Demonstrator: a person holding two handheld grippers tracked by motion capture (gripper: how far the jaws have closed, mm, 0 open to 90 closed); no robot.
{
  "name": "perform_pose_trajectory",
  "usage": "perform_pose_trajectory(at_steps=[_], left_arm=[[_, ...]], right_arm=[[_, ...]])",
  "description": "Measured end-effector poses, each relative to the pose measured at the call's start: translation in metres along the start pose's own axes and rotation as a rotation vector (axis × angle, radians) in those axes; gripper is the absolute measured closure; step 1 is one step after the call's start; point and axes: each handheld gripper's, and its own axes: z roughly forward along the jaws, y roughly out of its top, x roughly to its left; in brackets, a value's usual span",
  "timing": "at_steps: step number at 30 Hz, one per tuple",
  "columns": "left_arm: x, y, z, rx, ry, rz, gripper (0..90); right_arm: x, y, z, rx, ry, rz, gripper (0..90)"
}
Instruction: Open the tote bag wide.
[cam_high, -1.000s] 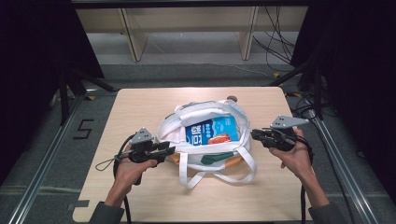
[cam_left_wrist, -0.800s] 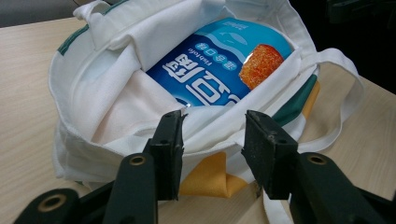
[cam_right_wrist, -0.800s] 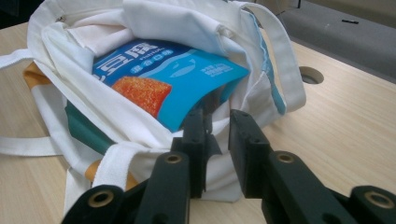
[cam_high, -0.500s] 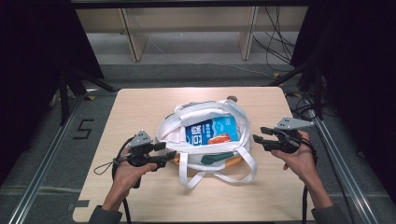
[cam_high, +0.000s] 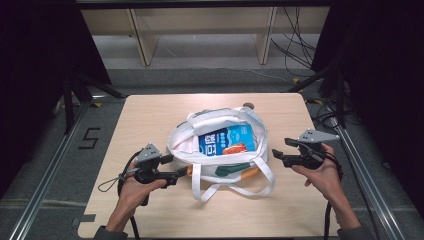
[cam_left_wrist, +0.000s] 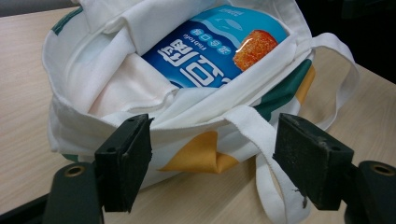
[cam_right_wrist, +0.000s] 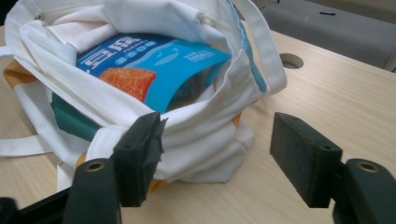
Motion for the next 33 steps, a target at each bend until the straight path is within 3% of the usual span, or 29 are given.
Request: perform_pose_trajectory(at_steps=[2,6,7,8,12,13,14,17,19,22,23,25,27,29,30,31,33], left_arm=[[-0.002,-0.004,-0.001,0.0,0.001,-0.017,25.7],[-0.004,-0.011,-0.004,0.007,-0.014,0.004,25.3],[-0.004,-0.013,-0.005,0.008,-0.021,0.002,25.0],[-0.005,-0.016,-0.005,0.002,-0.023,-0.013,24.6],[-0.008,-0.021,-0.007,0.001,-0.022,0.006,22.8],[-0.01,-0.023,-0.007,0.001,-0.021,-0.012,22.4],[-0.011,-0.024,-0.006,0.001,-0.025,-0.015,22.1],[-0.013,-0.027,-0.006,0.011,-0.029,0.006,21.6],[-0.015,-0.03,-0.006,0.015,-0.036,-0.003,21.6],[-0.017,-0.032,-0.006,0.017,-0.041,0.009,21.6],[-0.017,-0.033,-0.006,0.019,-0.045,0.021,21.5],[-0.02,-0.035,-0.006,0.019,-0.031,0.002,21.5],[-0.02,-0.037,-0.006,0.025,-0.032,0.02,20.9],[-0.021,-0.04,-0.006,0.029,-0.038,0.009,20.5],[-0.022,-0.041,-0.005,0.024,-0.037,0.008,20.3],[-0.021,-0.042,-0.005,0.021,-0.04,0.025,19.9],[-0.023,-0.044,-0.006,0.034,-0.029,0.013,18.5]], right_arm=[[0.002,-0.002,-0.001,0.005,-0.002,0.002,31.2],[0.005,-0.008,-0.006,0.012,0.004,0.003,30.0],[0.004,-0.009,-0.007,-0.006,-0.007,-0.023,29.1],[0.007,-0.011,-0.009,0.013,-0.002,0.004,28.1],[0.008,-0.02,-0.013,0.023,0.004,-0.014,27.3],[0.008,-0.022,-0.013,0.011,0.011,-0.023,27.3],[0.012,-0.024,-0.014,0.02,0.001,0.0,27.3],[0.012,-0.026,-0.016,0.003,0.004,-0.02,27.4],[0.015,-0.027,-0.018,0.02,0.011,0.003,27.3],[0.015,-0.03,-0.018,0.006,0.009,-0.028,27.3],[0.017,-0.031,-0.019,0.025,0.016,-0.009,27.3],[0.019,-0.034,-0.02,0.025,0.014,-0.006,27.3],[0.019,-0.037,-0.02,0.022,0.011,-0.019,27.3],[0.018,-0.039,-0.02,0.017,0.007,-0.026,27.3],[0.019,-0.041,-0.022,0.041,0.022,-0.008,27.0],[0.02,-0.042,-0.023,0.031,0.014,0.002,26.6],[0.02,-0.045,-0.024,0.041,0.014,0.004,26.3]])
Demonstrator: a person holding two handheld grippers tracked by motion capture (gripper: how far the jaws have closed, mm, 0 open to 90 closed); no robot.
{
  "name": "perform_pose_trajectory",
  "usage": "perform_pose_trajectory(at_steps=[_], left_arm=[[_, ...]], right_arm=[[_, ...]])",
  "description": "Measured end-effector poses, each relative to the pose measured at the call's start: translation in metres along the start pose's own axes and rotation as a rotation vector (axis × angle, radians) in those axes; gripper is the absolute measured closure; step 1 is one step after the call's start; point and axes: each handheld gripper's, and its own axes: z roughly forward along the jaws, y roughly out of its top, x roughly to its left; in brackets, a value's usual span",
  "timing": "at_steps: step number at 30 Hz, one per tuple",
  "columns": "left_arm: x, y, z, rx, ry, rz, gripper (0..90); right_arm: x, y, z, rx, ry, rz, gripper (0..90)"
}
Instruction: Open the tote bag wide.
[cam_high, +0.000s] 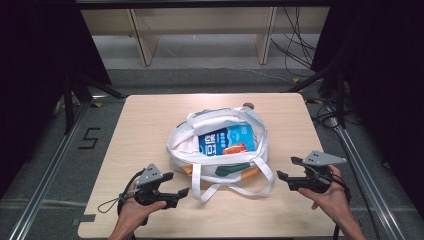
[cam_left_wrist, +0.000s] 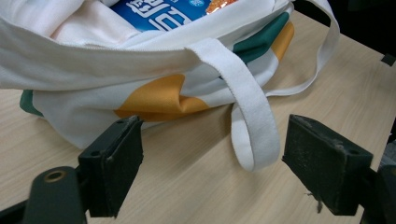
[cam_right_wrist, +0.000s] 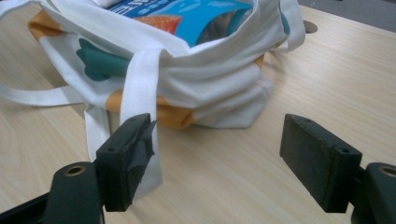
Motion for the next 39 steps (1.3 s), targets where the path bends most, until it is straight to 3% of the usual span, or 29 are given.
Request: perform_pose_trajectory(at_steps=[2,5,8,10,13,15,20,22,23,26,27,28,32,33,34,39], left_arm=[[0.0,-0.002,0.0,-0.005,0.002,0.024,16.8],[-0.004,-0.007,0.0,-0.015,0.005,0.012,15.6],[-0.007,-0.011,-0.001,-0.013,0.008,0.03,15.5],[-0.008,-0.013,-0.002,-0.009,0.009,0.044,15.3],[-0.01,-0.017,-0.002,-0.007,0.017,0.07,15.3],[-0.013,-0.022,-0.001,-0.002,0.003,0.053,15.2],[-0.018,-0.029,-0.002,0.016,-0.001,0.067,15.2],[-0.019,-0.031,-0.003,0.02,-0.001,0.078,15.2],[-0.019,-0.032,-0.003,0.02,0.006,0.078,15.2],[-0.021,-0.036,-0.003,0.008,0.016,0.059,15.3],[-0.02,-0.037,-0.004,0.017,0.02,0.082,15.2],[-0.022,-0.038,-0.003,0.009,0.024,0.053,15.3],[-0.022,-0.039,-0.004,0.015,0.033,0.06,15.2],[-0.021,-0.039,-0.003,0.012,0.026,0.061,15.3],[-0.021,-0.04,-0.003,0.011,0.027,0.059,15.2],[-0.021,-0.04,-0.002,0.015,0.028,0.063,15.3]], right_arm=[[-0.001,-0.003,-0.001,0.001,-0.003,-0.017,24.4],[0.001,-0.009,-0.003,0.011,-0.001,-0.008,23.6],[0.003,-0.015,-0.004,0.012,-0.003,-0.016,22.5],[0.006,-0.019,-0.006,0.026,-0.005,0.012,21.2],[0.007,-0.026,-0.009,0.032,-0.002,0.016,21.1],[0.007,-0.03,-0.008,0.026,-0.003,0.015,20.7],[0.011,-0.039,-0.01,0.05,0.0,0.003,20.7],[0.011,-0.042,-0.01,0.039,-0.006,-0.041,20.6],[0.015,-0.044,-0.011,0.057,0.004,-0.002,20.6],[0.016,-0.048,-0.012,0.041,0.007,-0.05,20.6],[0.02,-0.049,-0.013,0.059,0.013,-0.011,20.6],[0.019,-0.05,-0.013,0.055,0.011,-0.038,20.6],[0.023,-0.057,-0.014,0.059,0.021,-0.045,21.0],[0.026,-0.058,-0.014,0.071,0.032,-0.015,21.1],[0.024,-0.059,-0.014,0.058,0.025,-0.051,21.3],[0.025,-0.062,-0.014,0.075,0.043,-0.036,21.6]])
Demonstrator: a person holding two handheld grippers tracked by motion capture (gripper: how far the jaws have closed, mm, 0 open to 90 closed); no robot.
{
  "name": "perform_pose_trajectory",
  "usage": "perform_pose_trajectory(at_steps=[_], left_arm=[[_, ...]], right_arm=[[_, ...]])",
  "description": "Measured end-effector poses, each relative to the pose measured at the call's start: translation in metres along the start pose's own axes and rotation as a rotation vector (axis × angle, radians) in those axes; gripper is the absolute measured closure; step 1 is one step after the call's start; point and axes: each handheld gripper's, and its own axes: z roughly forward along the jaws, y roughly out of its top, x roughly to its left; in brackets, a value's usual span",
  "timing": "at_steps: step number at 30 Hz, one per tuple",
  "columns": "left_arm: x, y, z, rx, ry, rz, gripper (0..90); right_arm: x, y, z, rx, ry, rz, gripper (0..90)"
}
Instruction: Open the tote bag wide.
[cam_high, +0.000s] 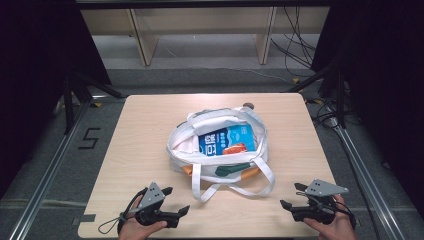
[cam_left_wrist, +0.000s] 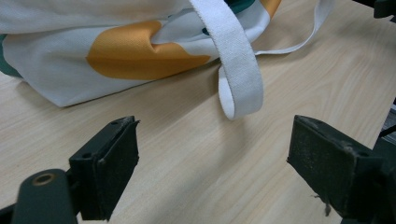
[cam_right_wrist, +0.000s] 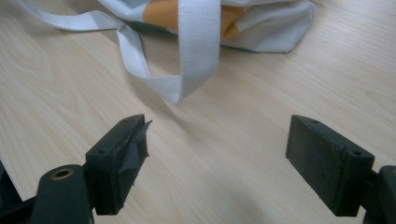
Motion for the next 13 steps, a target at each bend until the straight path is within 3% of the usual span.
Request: perform_pose_trajectory(at_steps=[2,3,4,5,7,10,13], left_arm=[[0.0001,0.0004,0.0006,-0.008,-0.001,0.008,15.2],[0.0001,0.0004,0.0007,-0.008,0.0,0.005,15.2],[0.0016,0.0003,0.0002,0.003,0.004,0.021,15.2],[0.0014,0.0002,0.0007,-0.001,-0.005,0.015,15.2],[0.0008,-0.0001,0.0018,-0.003,-0.007,0.009,15.3],[0.0005,-0.0006,0.0014,0.017,0.008,0.005,15.2],[0.0019,-0.0006,0.0012,0.015,0.003,0.001,15.2]], right_arm=[[-0.002,0.0002,0.0006,0.007,0.023,-0.012,21.6],[-0.0024,0.0002,0.0004,0.004,0.01,-0.022,21.6],[0.0005,-0.0008,0.0,-0.004,-0.017,0.017,21.6],[-0.0022,-0.0006,0.0005,-0.008,-0.019,-0.011,21.6],[-0.0014,-0.0007,0.0004,0.003,-0.008,0.01,21.6],[-0.0038,-0.0006,0.0017,0.014,0.021,-0.007,21.6],[-0.0028,-0.0015,0.0012,0.006,-0.014,0.012,21.6]])
